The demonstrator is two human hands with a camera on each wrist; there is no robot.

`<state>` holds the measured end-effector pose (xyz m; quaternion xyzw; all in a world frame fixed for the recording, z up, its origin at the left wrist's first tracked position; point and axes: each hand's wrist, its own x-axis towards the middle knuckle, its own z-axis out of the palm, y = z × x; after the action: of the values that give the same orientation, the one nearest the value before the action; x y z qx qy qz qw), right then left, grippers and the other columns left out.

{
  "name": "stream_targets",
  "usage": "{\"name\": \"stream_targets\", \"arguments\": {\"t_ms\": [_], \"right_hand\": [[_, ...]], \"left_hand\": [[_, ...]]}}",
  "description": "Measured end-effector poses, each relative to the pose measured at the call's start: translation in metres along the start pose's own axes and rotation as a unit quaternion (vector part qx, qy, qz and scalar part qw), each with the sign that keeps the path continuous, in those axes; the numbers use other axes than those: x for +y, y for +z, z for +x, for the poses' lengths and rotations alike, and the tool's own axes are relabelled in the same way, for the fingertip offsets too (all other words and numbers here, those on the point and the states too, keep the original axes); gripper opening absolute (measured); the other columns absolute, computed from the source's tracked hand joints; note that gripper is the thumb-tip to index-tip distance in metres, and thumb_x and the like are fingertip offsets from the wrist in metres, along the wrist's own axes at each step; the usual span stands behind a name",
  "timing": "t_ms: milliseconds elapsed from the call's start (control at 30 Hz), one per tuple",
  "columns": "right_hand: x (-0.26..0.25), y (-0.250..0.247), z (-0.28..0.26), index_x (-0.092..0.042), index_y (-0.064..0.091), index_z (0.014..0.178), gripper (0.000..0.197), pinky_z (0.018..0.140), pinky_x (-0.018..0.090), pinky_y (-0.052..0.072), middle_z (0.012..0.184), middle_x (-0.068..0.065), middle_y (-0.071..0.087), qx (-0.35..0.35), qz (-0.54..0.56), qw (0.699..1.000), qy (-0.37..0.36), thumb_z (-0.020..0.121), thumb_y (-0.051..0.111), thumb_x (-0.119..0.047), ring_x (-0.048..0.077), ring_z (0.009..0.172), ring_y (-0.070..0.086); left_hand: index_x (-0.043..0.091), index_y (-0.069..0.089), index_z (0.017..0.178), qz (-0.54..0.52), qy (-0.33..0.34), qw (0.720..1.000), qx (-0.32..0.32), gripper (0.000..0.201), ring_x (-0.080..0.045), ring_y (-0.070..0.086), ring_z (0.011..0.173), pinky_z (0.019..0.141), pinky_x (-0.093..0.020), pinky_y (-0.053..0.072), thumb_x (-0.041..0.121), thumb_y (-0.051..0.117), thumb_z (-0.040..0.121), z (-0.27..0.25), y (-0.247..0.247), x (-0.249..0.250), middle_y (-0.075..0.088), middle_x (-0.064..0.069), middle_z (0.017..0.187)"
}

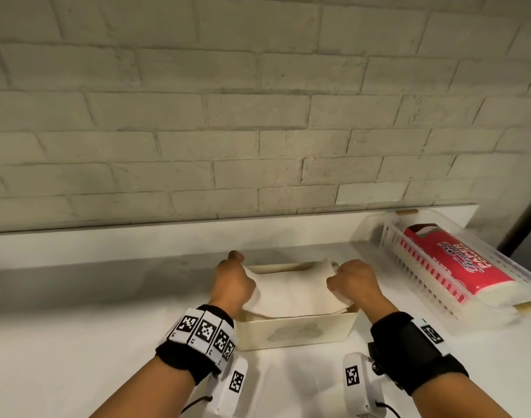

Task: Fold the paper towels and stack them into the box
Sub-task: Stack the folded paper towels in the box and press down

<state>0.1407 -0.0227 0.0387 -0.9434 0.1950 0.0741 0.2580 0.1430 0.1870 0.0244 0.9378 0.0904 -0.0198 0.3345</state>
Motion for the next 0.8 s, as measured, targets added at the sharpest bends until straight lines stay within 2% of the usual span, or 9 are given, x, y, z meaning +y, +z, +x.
{"name": "stream_targets", "arguments": {"t_ms": [67, 133, 233, 333, 400, 500, 633, 700, 800], "right_hand": [[-0.001, -0.001, -0.003, -0.007, 0.056, 0.083, 0.005, 0.032, 0.013, 0.033, 0.075, -0.001, 0.053, 0.002, -0.036, 0.999, -0.012, 0.078, 0.056, -0.007, 0.015, 0.067, 0.056], [-0.002, 0.002, -0.008, -0.008, 0.059, 0.100, 0.023, 0.049, 0.014, 0.043, 0.092, 0.001, 0.058, 0.005, -0.082, 0.996, -0.028, 0.079, 0.053, -0.004, 0.019, 0.089, 0.060], [-0.001, 0.005, -0.021, -0.011, 0.051, 0.121, 0.045, 0.076, 0.029, 0.049, 0.115, 0.009, 0.056, 0.050, -0.097, 0.993, -0.053, 0.078, 0.054, 0.000, 0.026, 0.106, 0.056], [0.003, 0.005, -0.038, -0.016, 0.046, 0.127, 0.051, 0.080, 0.032, 0.045, 0.122, 0.009, 0.048, 0.115, -0.115, 0.982, -0.099, 0.079, 0.061, -0.008, 0.027, 0.114, 0.047], [0.010, 0.005, -0.050, -0.019, 0.051, 0.125, 0.048, 0.076, 0.029, 0.042, 0.118, 0.006, 0.051, 0.123, -0.073, 0.982, -0.123, 0.079, 0.063, -0.011, 0.024, 0.110, 0.050], [0.023, 0.011, -0.073, -0.024, 0.060, 0.113, 0.033, 0.073, 0.024, 0.042, 0.105, -0.003, 0.062, 0.089, -0.011, 0.986, -0.142, 0.080, 0.064, -0.018, 0.017, 0.098, 0.057], [0.040, 0.036, -0.098, -0.027, 0.064, 0.105, 0.029, 0.085, 0.025, 0.048, 0.093, -0.010, 0.061, -0.049, -0.005, 0.988, -0.147, 0.077, 0.071, -0.026, 0.012, 0.097, 0.060], [0.047, 0.054, -0.105, -0.026, 0.062, 0.110, 0.038, 0.084, 0.023, 0.048, 0.090, -0.013, 0.059, -0.126, -0.007, 0.981, -0.146, 0.074, 0.074, -0.029, 0.009, 0.092, 0.059], [0.055, 0.073, -0.114, -0.027, 0.054, 0.121, 0.055, 0.078, 0.016, 0.041, 0.093, -0.012, 0.057, -0.191, 0.021, 0.972, -0.138, 0.072, 0.076, -0.035, 0.006, 0.089, 0.055]], "left_hand": [[0.011, 0.045, 0.129, 0.070, 0.023, 0.997, -0.018, 0.044, -0.021, 0.056, 0.107, 0.074, -0.019, 0.041, 0.004, 0.055, 0.087, -0.003, 0.000, 0.000, 0.051, -0.010, 0.123], [0.010, 0.048, 0.127, 0.138, 0.051, 0.989, -0.019, 0.040, -0.024, 0.055, 0.105, 0.078, -0.025, 0.046, 0.003, 0.052, 0.087, -0.011, 0.001, 0.001, 0.049, -0.010, 0.122], [0.011, 0.049, 0.126, 0.233, 0.120, 0.964, 0.035, 0.042, -0.026, 0.043, 0.117, 0.081, -0.033, 0.049, 0.001, 0.048, 0.086, -0.028, 0.002, 0.002, 0.047, -0.011, 0.124], [0.016, 0.054, 0.122, 0.192, 0.163, 0.965, 0.073, 0.034, -0.021, 0.037, 0.122, 0.074, -0.027, 0.043, 0.009, 0.051, 0.088, -0.050, 0.001, 0.001, 0.050, -0.004, 0.122], [0.021, 0.059, 0.112, 0.153, 0.213, 0.963, 0.066, 0.023, -0.014, 0.044, 0.116, 0.069, -0.023, 0.039, 0.020, 0.054, 0.090, -0.067, 0.002, -0.002, 0.054, 0.004, 0.113], [0.026, 0.062, 0.106, 0.123, 0.273, 0.951, -0.076, 0.019, -0.012, 0.055, 0.101, 0.071, -0.021, 0.041, 0.025, 0.056, 0.088, -0.091, 0.011, -0.011, 0.060, 0.008, 0.105], [0.025, 0.047, 0.133, 0.247, 0.270, 0.883, -0.295, 0.047, -0.017, 0.042, 0.114, 0.096, -0.029, 0.039, 0.019, 0.055, 0.087, -0.107, 0.027, -0.020, 0.046, 0.000, 0.128], [0.019, 0.040, 0.139, 0.312, 0.279, 0.847, -0.328, 0.053, -0.021, 0.035, 0.116, 0.097, -0.031, 0.034, 0.017, 0.053, 0.088, -0.109, 0.034, -0.022, 0.045, -0.003, 0.131], [0.021, 0.046, 0.129, 0.323, 0.271, 0.850, -0.316, 0.054, -0.023, 0.031, 0.118, 0.099, -0.033, 0.029, 0.029, 0.063, 0.079, -0.104, 0.043, -0.026, 0.049, -0.003, 0.123]]}}
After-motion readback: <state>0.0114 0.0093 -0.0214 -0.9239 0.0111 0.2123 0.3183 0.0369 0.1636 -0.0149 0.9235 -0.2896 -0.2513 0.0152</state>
